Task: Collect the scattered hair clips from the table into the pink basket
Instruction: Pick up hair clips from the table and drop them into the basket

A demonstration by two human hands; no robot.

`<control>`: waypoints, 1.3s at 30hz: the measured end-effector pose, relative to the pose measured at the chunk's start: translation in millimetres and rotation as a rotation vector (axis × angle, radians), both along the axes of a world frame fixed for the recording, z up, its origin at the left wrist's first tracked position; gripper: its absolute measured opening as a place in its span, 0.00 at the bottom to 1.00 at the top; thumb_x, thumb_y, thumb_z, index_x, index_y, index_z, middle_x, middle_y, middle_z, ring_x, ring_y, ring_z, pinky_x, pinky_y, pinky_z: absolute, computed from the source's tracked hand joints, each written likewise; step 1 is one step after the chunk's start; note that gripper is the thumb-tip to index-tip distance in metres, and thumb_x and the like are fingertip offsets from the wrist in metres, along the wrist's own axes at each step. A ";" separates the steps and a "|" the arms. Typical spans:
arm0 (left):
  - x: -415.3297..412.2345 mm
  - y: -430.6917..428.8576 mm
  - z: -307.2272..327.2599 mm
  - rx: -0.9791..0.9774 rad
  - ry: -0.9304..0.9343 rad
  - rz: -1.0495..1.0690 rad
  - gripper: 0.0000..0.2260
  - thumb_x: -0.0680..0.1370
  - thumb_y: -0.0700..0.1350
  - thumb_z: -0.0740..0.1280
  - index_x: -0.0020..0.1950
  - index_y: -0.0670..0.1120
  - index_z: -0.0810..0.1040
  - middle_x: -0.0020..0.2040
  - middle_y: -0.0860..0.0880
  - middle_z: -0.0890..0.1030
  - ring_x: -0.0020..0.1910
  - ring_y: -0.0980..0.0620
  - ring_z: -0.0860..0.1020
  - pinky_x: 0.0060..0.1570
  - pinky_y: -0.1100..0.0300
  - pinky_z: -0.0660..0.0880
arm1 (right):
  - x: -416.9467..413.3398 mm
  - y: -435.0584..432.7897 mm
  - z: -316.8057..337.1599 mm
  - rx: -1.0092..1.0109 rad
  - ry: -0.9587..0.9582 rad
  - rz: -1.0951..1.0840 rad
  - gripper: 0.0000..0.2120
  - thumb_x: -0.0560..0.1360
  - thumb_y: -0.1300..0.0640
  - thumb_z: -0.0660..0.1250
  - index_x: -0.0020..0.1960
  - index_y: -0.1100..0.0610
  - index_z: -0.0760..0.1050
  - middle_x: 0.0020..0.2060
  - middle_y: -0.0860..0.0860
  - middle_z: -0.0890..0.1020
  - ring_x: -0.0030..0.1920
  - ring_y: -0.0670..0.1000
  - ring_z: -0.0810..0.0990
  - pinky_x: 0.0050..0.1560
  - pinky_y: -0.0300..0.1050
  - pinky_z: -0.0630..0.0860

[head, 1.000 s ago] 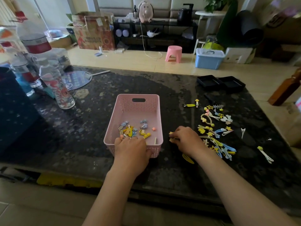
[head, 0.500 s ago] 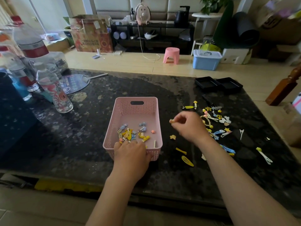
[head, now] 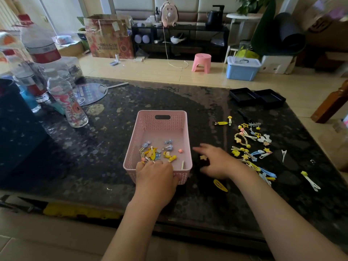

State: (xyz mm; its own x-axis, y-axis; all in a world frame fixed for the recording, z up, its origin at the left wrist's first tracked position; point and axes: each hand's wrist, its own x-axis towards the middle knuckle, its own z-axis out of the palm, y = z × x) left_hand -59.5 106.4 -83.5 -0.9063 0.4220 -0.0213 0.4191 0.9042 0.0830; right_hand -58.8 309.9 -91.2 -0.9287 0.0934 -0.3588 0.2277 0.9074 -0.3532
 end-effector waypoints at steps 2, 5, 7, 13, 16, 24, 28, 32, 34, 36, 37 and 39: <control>-0.6 0.0 -0.5 0.005 -0.002 0.003 0.14 0.79 0.60 0.61 0.54 0.51 0.74 0.52 0.52 0.79 0.52 0.49 0.75 0.52 0.50 0.64 | 2.1 2.4 -4.9 0.064 -0.090 0.062 0.33 0.74 0.58 0.70 0.76 0.44 0.65 0.78 0.48 0.62 0.76 0.55 0.61 0.74 0.52 0.64; -0.4 0.4 0.1 0.005 -0.013 0.003 0.14 0.79 0.60 0.61 0.54 0.51 0.75 0.52 0.52 0.79 0.52 0.49 0.75 0.53 0.50 0.65 | 3.5 6.1 -2.9 0.154 0.001 0.066 0.22 0.76 0.62 0.68 0.68 0.49 0.76 0.67 0.50 0.75 0.65 0.52 0.75 0.64 0.47 0.74; 0.2 0.5 0.9 0.008 -0.016 -0.002 0.14 0.79 0.60 0.60 0.55 0.51 0.74 0.52 0.52 0.79 0.52 0.50 0.75 0.53 0.50 0.65 | 5.0 5.8 -3.9 0.188 0.035 0.060 0.18 0.76 0.63 0.68 0.64 0.50 0.79 0.62 0.51 0.77 0.61 0.53 0.77 0.59 0.47 0.76; 1.0 0.5 2.9 0.000 -0.027 -0.005 0.14 0.80 0.60 0.60 0.55 0.51 0.74 0.53 0.52 0.79 0.53 0.50 0.75 0.54 0.50 0.65 | 9.2 6.0 -8.6 0.087 0.046 -0.057 0.10 0.75 0.60 0.69 0.55 0.51 0.78 0.54 0.51 0.78 0.53 0.52 0.78 0.51 0.46 0.78; 1.6 1.1 4.0 0.006 -0.030 -0.006 0.14 0.80 0.60 0.60 0.54 0.51 0.74 0.53 0.53 0.79 0.53 0.51 0.75 0.54 0.50 0.65 | 11.4 10.2 -10.7 0.040 0.061 -0.126 0.05 0.74 0.57 0.70 0.48 0.51 0.75 0.48 0.50 0.78 0.47 0.51 0.78 0.47 0.47 0.78; 1.2 0.6 2.7 -0.007 -0.022 -0.008 0.14 0.79 0.61 0.60 0.53 0.51 0.74 0.52 0.52 0.78 0.52 0.50 0.74 0.53 0.50 0.64 | 3.1 -14.2 41.7 -0.378 0.547 -0.226 0.03 0.75 0.55 0.71 0.43 0.51 0.78 0.37 0.48 0.80 0.38 0.48 0.80 0.37 0.43 0.77; 1.8 0.6 3.1 -0.003 -0.006 -0.006 0.13 0.79 0.59 0.60 0.53 0.51 0.74 0.52 0.52 0.79 0.52 0.49 0.75 0.52 0.49 0.64 | 1.1 -39.0 48.4 -0.534 0.596 -0.146 0.10 0.78 0.60 0.68 0.58 0.56 0.82 0.50 0.50 0.82 0.43 0.46 0.83 0.40 0.35 0.80; 1.6 0.1 2.9 -0.011 -0.007 -0.011 0.14 0.79 0.60 0.60 0.53 0.51 0.74 0.52 0.52 0.79 0.52 0.49 0.75 0.53 0.49 0.64 | 5.8 -20.6 49.1 -0.245 0.495 -0.149 0.20 0.78 0.57 0.68 0.69 0.52 0.74 0.61 0.51 0.78 0.54 0.47 0.79 0.51 0.37 0.75; 1.3 0.3 2.7 -0.017 -0.007 -0.012 0.15 0.79 0.60 0.60 0.53 0.51 0.74 0.52 0.51 0.79 0.52 0.48 0.75 0.53 0.49 0.64 | 12.2 -4.7 42.6 -0.074 0.219 -0.137 0.34 0.74 0.52 0.74 0.76 0.47 0.64 0.70 0.55 0.71 0.64 0.53 0.75 0.62 0.48 0.75; 0.7 0.4 2.2 -0.025 -0.007 -0.009 0.15 0.79 0.61 0.59 0.54 0.51 0.74 0.52 0.51 0.79 0.52 0.49 0.75 0.53 0.49 0.64 | 22.5 1.4 33.7 0.077 -0.065 -0.088 0.49 0.69 0.48 0.78 0.79 0.41 0.51 0.76 0.56 0.61 0.73 0.58 0.65 0.70 0.56 0.69; 0.4 0.5 2.1 -0.027 -0.008 -0.007 0.15 0.79 0.61 0.59 0.54 0.51 0.74 0.52 0.51 0.79 0.52 0.49 0.75 0.53 0.49 0.64 | 27.9 0.3 28.7 0.126 -0.155 -0.058 0.51 0.68 0.48 0.78 0.79 0.39 0.48 0.76 0.55 0.60 0.74 0.59 0.63 0.70 0.57 0.68; -0.2 0.6 2.1 -0.032 -0.017 -0.004 0.15 0.79 0.61 0.59 0.54 0.51 0.74 0.52 0.52 0.79 0.52 0.49 0.75 0.53 0.49 0.64 | 35.5 -1.7 17.3 0.185 -0.209 -0.005 0.47 0.69 0.51 0.78 0.79 0.40 0.54 0.72 0.54 0.64 0.72 0.58 0.65 0.69 0.54 0.69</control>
State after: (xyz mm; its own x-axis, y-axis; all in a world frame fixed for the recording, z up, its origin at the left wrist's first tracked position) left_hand -59.8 107.1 -81.4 -0.9040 0.4246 -0.0498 0.4215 0.9047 0.0612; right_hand -23.3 308.2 -73.9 -0.8355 0.1793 -0.5194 0.2829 0.9507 -0.1268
